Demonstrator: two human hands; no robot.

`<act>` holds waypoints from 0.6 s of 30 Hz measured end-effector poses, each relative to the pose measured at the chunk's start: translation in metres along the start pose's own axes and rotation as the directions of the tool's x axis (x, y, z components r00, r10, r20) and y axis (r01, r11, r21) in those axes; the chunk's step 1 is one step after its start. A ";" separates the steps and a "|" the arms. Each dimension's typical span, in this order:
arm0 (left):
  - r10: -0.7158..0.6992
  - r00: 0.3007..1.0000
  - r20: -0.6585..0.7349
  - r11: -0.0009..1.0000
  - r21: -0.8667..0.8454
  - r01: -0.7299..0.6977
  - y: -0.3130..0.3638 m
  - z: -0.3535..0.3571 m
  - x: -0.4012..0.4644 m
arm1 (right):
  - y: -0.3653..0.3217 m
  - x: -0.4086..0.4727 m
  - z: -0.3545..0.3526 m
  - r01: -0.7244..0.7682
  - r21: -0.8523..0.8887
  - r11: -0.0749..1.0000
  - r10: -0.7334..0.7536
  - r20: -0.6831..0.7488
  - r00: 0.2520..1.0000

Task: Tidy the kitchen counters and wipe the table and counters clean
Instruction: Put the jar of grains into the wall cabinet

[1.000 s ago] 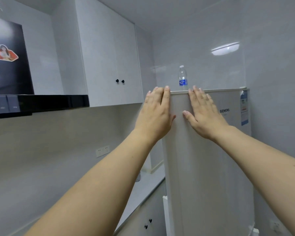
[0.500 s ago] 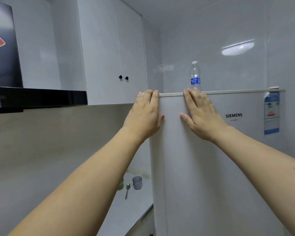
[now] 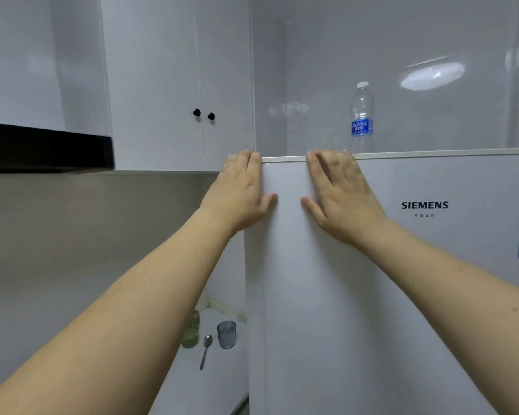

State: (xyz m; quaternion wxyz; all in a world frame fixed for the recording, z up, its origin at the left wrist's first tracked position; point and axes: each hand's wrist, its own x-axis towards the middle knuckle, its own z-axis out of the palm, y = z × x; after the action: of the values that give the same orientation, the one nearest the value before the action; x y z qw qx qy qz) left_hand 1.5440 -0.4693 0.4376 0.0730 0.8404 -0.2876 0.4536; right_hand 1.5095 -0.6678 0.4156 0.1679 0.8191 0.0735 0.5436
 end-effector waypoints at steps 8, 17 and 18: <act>-0.015 1.000 0.021 1.000 -0.005 0.015 -0.017 0.061 0.034 | 0.021 0.013 0.060 0.059 -0.005 0.998 -0.059 -0.044 0.997; 0.027 0.999 0.043 0.997 -0.070 -0.024 -0.035 0.125 0.078 | 0.036 0.025 0.111 0.036 -0.087 0.996 -0.039 -0.037 0.999; 0.041 0.999 0.036 0.996 -0.077 -0.038 -0.037 0.132 0.083 | 0.038 0.027 0.116 0.030 -0.099 0.995 -0.034 -0.037 0.999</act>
State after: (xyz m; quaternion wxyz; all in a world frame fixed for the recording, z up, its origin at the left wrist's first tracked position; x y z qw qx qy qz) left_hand 1.6948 -0.5237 0.4331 0.0905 0.8394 -0.3225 0.4280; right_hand 1.6242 -0.7175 0.4118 0.2152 0.7979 0.0631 0.5595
